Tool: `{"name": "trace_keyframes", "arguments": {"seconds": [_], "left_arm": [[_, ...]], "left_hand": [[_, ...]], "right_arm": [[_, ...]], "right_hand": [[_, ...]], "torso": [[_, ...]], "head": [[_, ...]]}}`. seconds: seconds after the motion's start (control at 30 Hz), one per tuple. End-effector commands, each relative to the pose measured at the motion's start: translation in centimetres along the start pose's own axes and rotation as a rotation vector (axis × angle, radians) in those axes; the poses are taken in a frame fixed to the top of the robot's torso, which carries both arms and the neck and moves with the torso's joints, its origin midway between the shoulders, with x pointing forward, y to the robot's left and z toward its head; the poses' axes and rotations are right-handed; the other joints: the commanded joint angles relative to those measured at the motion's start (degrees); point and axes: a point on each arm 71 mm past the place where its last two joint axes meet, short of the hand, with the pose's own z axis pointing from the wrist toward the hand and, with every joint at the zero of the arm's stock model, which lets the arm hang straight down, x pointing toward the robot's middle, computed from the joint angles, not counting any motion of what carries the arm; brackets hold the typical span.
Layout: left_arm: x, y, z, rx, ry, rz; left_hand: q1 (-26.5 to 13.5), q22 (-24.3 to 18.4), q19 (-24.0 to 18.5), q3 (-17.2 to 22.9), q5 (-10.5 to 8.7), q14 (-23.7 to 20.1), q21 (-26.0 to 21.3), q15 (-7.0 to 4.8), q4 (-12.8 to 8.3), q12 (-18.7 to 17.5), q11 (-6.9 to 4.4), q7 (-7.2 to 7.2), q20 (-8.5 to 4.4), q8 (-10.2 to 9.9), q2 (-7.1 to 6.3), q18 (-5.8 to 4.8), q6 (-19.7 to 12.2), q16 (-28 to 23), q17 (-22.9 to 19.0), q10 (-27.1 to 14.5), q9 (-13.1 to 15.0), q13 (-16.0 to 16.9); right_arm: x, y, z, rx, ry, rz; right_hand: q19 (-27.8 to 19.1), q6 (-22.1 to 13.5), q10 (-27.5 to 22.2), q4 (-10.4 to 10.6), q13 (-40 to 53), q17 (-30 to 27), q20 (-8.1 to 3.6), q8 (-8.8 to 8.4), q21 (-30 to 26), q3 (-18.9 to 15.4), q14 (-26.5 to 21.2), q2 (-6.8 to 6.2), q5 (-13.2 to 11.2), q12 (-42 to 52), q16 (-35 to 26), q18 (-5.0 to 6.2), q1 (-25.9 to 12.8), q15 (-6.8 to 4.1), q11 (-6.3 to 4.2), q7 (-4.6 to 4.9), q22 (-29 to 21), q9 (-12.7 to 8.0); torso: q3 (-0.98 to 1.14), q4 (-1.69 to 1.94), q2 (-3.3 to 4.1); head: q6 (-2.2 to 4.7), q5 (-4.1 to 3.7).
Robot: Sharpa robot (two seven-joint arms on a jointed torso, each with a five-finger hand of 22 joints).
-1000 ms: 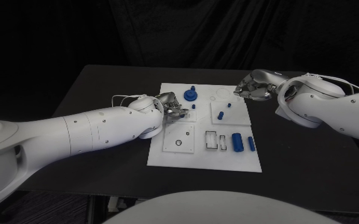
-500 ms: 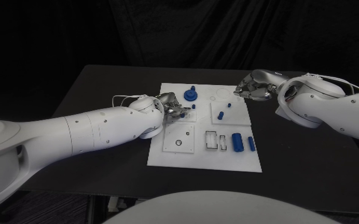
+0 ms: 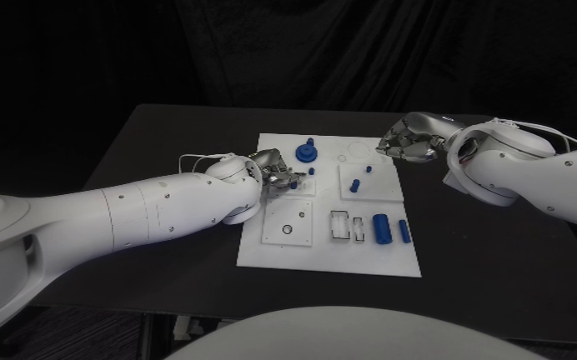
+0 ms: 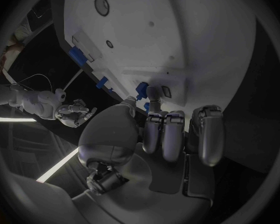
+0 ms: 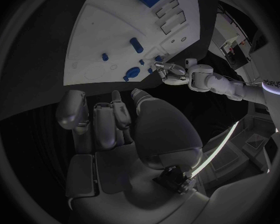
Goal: Assemble the parts on the task board
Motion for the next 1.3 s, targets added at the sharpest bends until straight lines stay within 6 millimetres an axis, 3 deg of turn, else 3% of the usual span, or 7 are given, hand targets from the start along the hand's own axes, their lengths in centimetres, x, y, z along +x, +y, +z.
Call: {"name": "trace_keyframes", "arguments": {"seconds": [0.03, 0.37, 0.5, 0.63, 0.7, 0.97, 1.3], "left_arm": [[-0.5, -0.3, -0.6, 0.062, -0.085, 0.021], [-4.5, -0.4, -2.9, 0.153, -0.224, 0.053], [-6.6, -0.2, -3.1, 0.168, -0.247, 0.079], [-7.9, 0.5, -2.9, 0.160, -0.232, 0.108], [-8.1, 0.8, -2.6, 0.143, -0.207, 0.114], [-8.2, 2.2, -0.7, 0.027, -0.046, 0.114], [-8.1, 2.6, 1.4, -0.045, 0.055, 0.131]], "left_hand": [[0.17, 10.66, 1.03, -0.65, 0.47, 5.95, 0.36, 0.09, -0.03, 0.20, 0.24, -0.03, 0.28, 0.93, 0.27, -0.02, -0.02, 0.15, 15.07, 6.07, 1.51, 15.06], [4.84, 11.30, 1.71, -2.20, 6.20, 5.95, 1.04, -0.26, -0.15, 0.20, -0.15, -0.45, -0.05, 5.21, 0.00, -0.24, -0.90, 0.15, 15.07, 6.07, 2.16, 15.06], [5.94, 11.41, 1.76, -2.42, 6.61, 5.95, 1.11, -0.19, -0.07, 0.20, -0.05, -0.31, -0.01, 5.94, 0.53, -0.28, -1.95, 0.15, 15.07, 6.07, 2.17, 15.06], [7.56, 11.64, 1.90, -2.76, 7.08, 5.95, 1.33, -0.06, -0.12, 0.20, 0.06, -0.22, 0.09, 11.94, 0.72, -0.36, -0.75, 0.15, 15.07, 6.07, 3.10, 15.06], [8.77, 11.76, 1.93, -2.48, 4.56, 5.95, 1.38, -0.02, -0.06, 0.20, 0.09, -0.21, 0.15, 13.29, 1.38, -0.38, -1.48, 0.15, 15.07, 6.07, 3.09, 15.06], [10.92, 11.75, 1.76, -1.94, 5.58, 5.95, 1.13, 0.10, -0.28, 0.20, 0.24, -0.01, 0.27, 8.88, 1.41, -0.33, -5.97, 0.15, 15.07, 6.07, 1.94, 15.06], [9.59, 11.99, 1.96, -2.91, 4.36, 5.95, 1.38, 0.40, 0.14, 0.20, 0.61, 0.45, 0.50, 9.09, 1.40, -0.41, -6.71, 0.15, 15.07, 6.07, 1.84, 15.06]], "right_arm": [[-0.1, -0.1, -0.1, 0.006, -0.020, -0.001], [-0.2, -0.4, -0.2, 0.007, -0.036, 0.001], [-0.3, -0.4, -0.3, 0.005, -0.041, 0.002], [-0.3, -0.3, -0.2, 0.003, -0.044, 0.003], [-0.3, -0.3, -0.2, 0.003, -0.045, 0.003], [-0.3, -0.2, -0.1, -0.003, -0.043, 0.002], [0.1, -0.3, -0.2, -0.008, -0.032, 0.003]], "right_hand": [[-0.56, 0.50, -0.31, 0.15, 1.31, 2.01, -0.02, -0.10, -0.23, 0.31, -0.34, -0.05, 0.33, -0.34, -0.29, 0.52, 0.32, -0.06, -0.07, -0.02, 7.83, -0.10], [-0.56, 0.50, -0.38, 0.26, 1.26, 1.95, -0.02, -0.11, -0.25, 0.32, -0.37, -0.05, 0.35, -0.41, -0.35, 0.52, 0.26, -0.05, -0.05, 0.00, 7.83, -0.11], [-0.61, 0.49, -0.38, 0.29, 1.25, 1.92, -0.02, -0.12, -0.36, 0.33, -0.38, -0.05, 0.36, -0.41, -0.37, 0.54, 0.25, -0.05, -0.05, 0.00, 7.80, -0.12], [-0.57, 0.48, -0.38, 0.33, 1.25, 1.93, -0.01, -0.13, -0.28, 0.39, -0.38, -0.02, 0.48, -0.41, -0.36, 0.52, 0.28, -0.04, -0.05, -0.01, 7.82, -0.13], [-0.56, 0.45, -0.43, 0.35, 1.21, 1.94, -0.01, -0.16, -0.28, 0.50, -0.38, -0.04, 0.77, -0.46, -0.35, 0.52, 0.37, -0.04, -0.07, -0.04, 7.83, -0.16], [-0.56, 0.43, -0.40, 0.38, 1.21, 1.94, -0.01, -0.19, -0.30, 0.62, -0.37, -0.07, 1.08, -0.44, -0.35, 0.52, 0.47, -0.05, -0.08, -0.05, 7.83, -0.20], [-0.56, 0.42, -0.43, 0.38, 1.19, 1.91, -0.01, -0.21, -0.32, 0.69, -0.39, -0.07, 1.20, -0.47, -0.38, 0.52, 0.53, -0.05, -0.09, -0.06, 7.83, -0.21]], "torso": [[-0.02, -0.01, -0.01], [-0.02, 0.08, -0.03], [-0.11, 0.03, -0.03], [-0.02, -0.25, -0.06], [-0.01, -0.32, -0.01], [0.12, -0.31, 0.33], [-0.10, -0.03, 0.49]], "head": [[-0.01, 0.04], [-0.01, 0.34], [-0.01, 0.85], [-0.01, 1.06], [-0.01, 1.06], [-0.01, 1.05], [-0.01, 1.13]]}}
